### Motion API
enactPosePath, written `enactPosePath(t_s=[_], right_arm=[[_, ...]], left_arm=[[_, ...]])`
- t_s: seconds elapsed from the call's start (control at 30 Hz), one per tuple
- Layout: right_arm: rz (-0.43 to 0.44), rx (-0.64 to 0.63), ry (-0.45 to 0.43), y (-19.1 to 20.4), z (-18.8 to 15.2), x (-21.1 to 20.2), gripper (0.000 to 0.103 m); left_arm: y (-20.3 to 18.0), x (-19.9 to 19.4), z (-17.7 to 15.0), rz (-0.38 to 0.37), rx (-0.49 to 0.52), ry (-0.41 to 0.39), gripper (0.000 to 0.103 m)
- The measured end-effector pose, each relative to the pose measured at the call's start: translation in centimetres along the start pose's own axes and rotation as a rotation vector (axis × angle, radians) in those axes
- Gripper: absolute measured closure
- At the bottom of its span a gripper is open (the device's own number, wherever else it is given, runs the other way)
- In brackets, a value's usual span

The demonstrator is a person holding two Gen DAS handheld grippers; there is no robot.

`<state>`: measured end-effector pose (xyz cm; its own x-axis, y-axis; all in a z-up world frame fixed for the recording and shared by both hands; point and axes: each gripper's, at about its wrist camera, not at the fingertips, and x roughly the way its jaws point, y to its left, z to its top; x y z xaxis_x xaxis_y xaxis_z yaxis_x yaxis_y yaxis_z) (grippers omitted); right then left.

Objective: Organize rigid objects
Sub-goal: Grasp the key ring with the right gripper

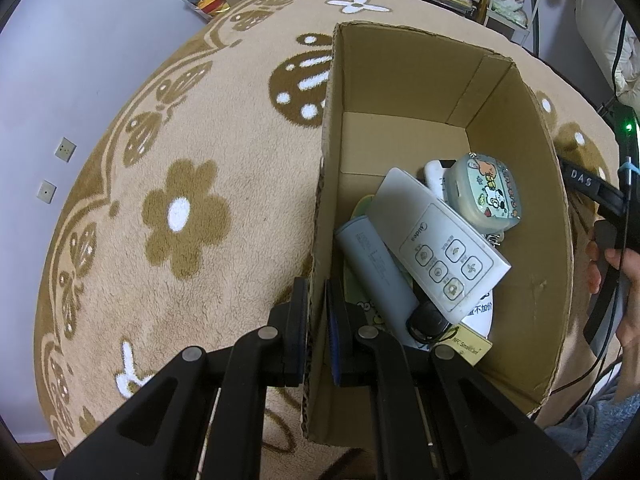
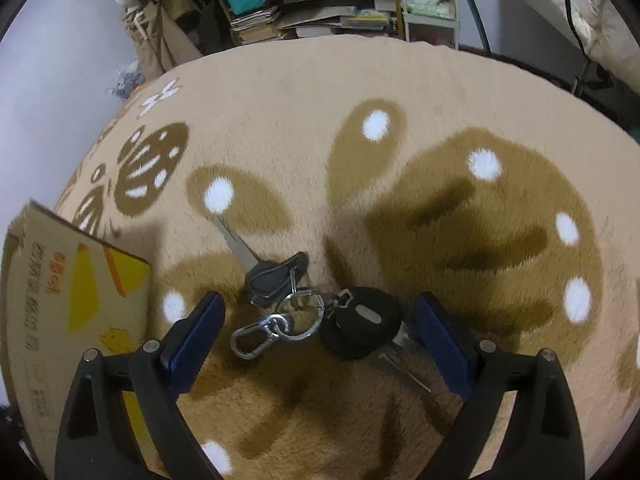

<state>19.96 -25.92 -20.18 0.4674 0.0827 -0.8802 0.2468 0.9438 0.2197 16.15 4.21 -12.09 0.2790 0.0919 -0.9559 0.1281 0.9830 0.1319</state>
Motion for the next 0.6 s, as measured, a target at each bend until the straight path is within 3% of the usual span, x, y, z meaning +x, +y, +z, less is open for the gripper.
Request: enactPosePath(t_s=[0.1, 0.13, 0.2, 0.27, 0.33, 0.43, 0.6], right_arm=[[-0.039, -0.032, -0.007, 0.5, -0.3, 0.1, 0.008], [-0.066, -0.044, -0.008, 0.6, -0.4, 0.2, 0.017], [-0.118, -0.070, -0.011, 0.8, -0.6, 0.3, 0.027], [-0.122, -0.078, -0.017, 0.8, -0.7, 0.0, 0.039], [-0.142, -0.069, -0.012, 0.6, -0.5, -0.3, 0.059], [-0.130, -0.050, -0.016, -0.1, -0.7, -0.8, 0.076], [-0.051, 0.025, -0.025, -1.6, -0.6, -1.5, 0.080]], left_arm=[[0.0, 0.0, 0.0, -0.001, -0.001, 0.000, 0.095], [0.0, 0.0, 0.0, -0.001, -0.001, 0.000, 0.095], [0.0, 0.0, 0.0, -0.001, -0.001, -0.001, 0.095], [0.0, 0.0, 0.0, 0.000, -0.001, -0.002, 0.095], [-0.1, 0.0, 0.0, 0.002, -0.002, -0.004, 0.094], [-0.1, -0.1, -0.1, 0.002, -0.003, -0.004, 0.094], [0.1, -0.2, 0.0, -0.003, -0.006, -0.006, 0.094]])
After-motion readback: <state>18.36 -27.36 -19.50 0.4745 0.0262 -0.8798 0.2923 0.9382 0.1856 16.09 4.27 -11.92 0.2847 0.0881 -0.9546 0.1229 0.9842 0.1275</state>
